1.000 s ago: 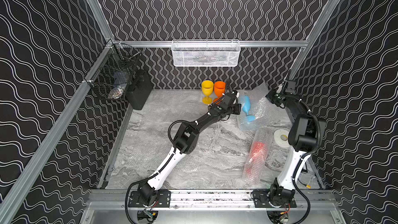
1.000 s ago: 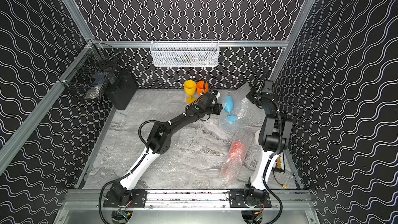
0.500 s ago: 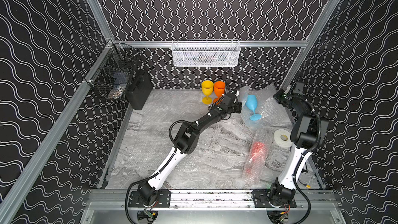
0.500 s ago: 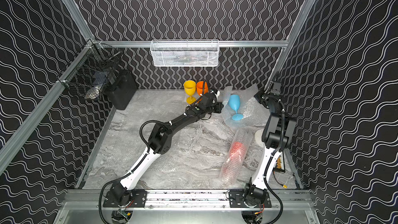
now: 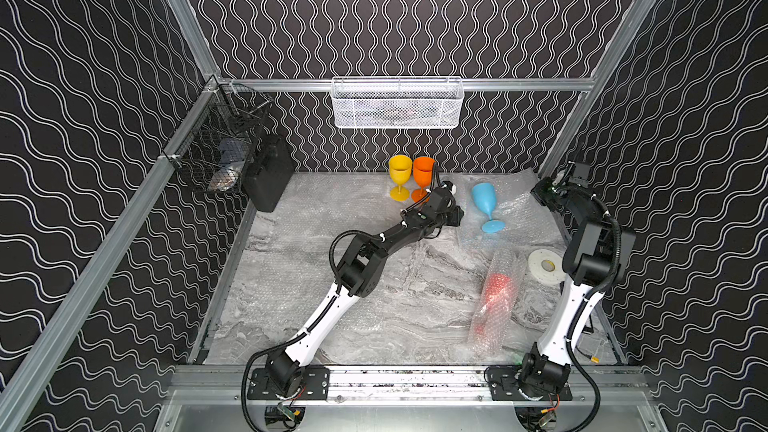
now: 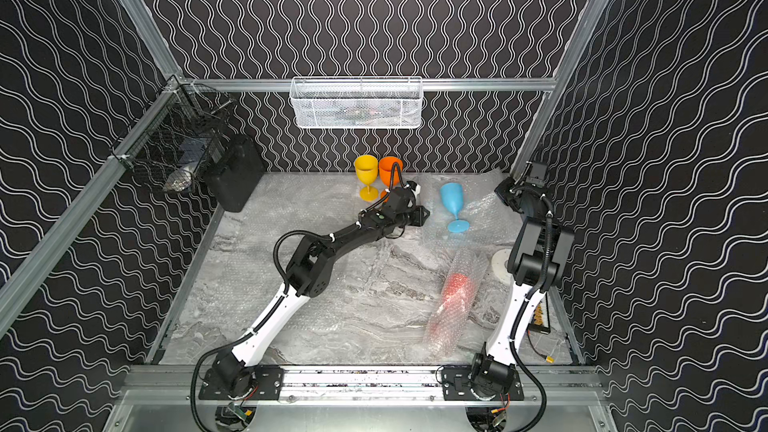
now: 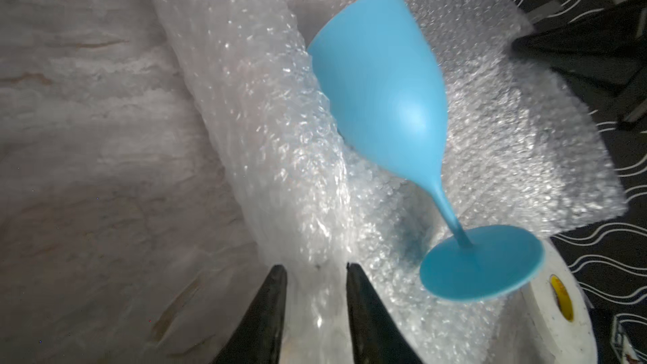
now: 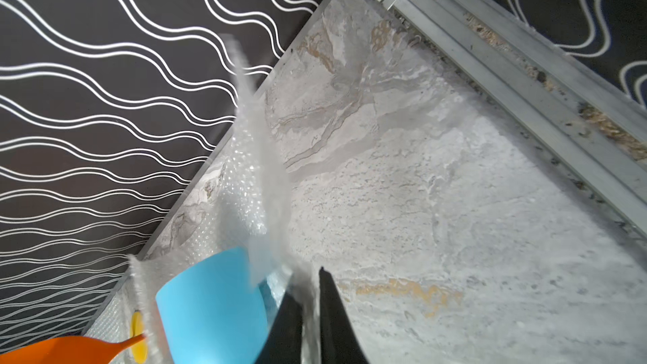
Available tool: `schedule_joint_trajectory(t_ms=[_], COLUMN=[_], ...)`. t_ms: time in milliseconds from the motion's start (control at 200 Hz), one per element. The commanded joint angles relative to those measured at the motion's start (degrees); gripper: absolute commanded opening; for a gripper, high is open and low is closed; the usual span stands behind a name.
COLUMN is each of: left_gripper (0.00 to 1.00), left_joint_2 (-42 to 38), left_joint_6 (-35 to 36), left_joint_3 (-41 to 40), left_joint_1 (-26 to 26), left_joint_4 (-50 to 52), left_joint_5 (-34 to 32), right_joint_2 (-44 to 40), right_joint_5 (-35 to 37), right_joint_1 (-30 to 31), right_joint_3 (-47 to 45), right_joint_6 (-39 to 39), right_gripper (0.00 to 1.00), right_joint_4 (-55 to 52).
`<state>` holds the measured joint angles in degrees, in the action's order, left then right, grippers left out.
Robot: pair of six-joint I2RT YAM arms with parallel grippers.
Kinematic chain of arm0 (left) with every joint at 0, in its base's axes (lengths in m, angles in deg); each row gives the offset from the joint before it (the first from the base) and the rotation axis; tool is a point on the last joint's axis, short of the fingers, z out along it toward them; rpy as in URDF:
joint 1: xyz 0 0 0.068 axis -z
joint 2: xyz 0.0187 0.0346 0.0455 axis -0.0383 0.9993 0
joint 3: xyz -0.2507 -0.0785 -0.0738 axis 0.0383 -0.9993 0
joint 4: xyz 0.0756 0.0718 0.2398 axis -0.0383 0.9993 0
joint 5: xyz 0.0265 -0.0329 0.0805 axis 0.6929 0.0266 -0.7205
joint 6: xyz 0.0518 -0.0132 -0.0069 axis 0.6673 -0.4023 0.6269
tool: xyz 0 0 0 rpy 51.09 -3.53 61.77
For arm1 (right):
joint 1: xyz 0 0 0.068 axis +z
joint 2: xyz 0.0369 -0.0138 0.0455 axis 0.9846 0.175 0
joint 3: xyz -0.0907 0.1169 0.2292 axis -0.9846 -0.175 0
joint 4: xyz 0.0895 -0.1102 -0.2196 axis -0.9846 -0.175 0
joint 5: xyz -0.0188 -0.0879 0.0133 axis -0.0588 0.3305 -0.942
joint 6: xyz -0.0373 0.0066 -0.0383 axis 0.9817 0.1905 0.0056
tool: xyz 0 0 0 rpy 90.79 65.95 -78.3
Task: Unpack wine glasses from bubble wrap
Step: Place the bubble wrap at the corner of the board.
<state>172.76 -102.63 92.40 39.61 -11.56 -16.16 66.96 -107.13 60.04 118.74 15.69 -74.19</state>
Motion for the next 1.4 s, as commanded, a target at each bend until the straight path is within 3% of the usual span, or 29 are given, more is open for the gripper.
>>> schedule_joint_trajectory(t_ms=[0, 170, 300, 671, 841, 1071, 1396], left_gripper=[0.41, 0.58, 0.61, 0.63, 0.62, 0.61, 0.61], left_joint_2=[-3.09, -8.33, -10.66, -21.16, -23.04, -18.15, -12.49], left_joint_6=[0.97, 2.00, 4.01, 5.36, 5.94, 5.76, 4.75], left_joint_3=[0.94, -6.96, -8.31, -17.28, -19.44, -16.26, -14.80], left_joint_1=[0.02, -0.01, 0.04, 0.16, 2.05, 4.15, 4.24], left_joint_4=[-0.49, -4.14, -1.56, -2.71, -2.96, 2.03, 3.00], left_joint_5=[0.48, 0.69, 0.52, 0.37, -0.01, 0.24, -1.29], right_joint_2=[-0.60, -2.75, -4.42, -7.58, -8.67, -10.18, -1.60], right_joint_5=[-0.33, 0.83, 1.82, 2.49, 0.74, -2.28, -5.01], right_joint_1=[-0.22, -0.56, -0.86, -1.92, -1.85, -1.39, 0.02], right_joint_3=[0.35, -0.58, -1.49, -3.48, -4.23, -8.60, -6.03], right_joint_6=[-0.33, 0.01, 0.50, 0.90, 0.72, 1.25, 0.99], right_gripper=[0.18, 0.37, 0.47, 0.60, 0.60, 0.56, 0.55], right_joint_4=[-0.42, -0.79, -1.38, -2.31, -2.83, -4.09, -5.77])
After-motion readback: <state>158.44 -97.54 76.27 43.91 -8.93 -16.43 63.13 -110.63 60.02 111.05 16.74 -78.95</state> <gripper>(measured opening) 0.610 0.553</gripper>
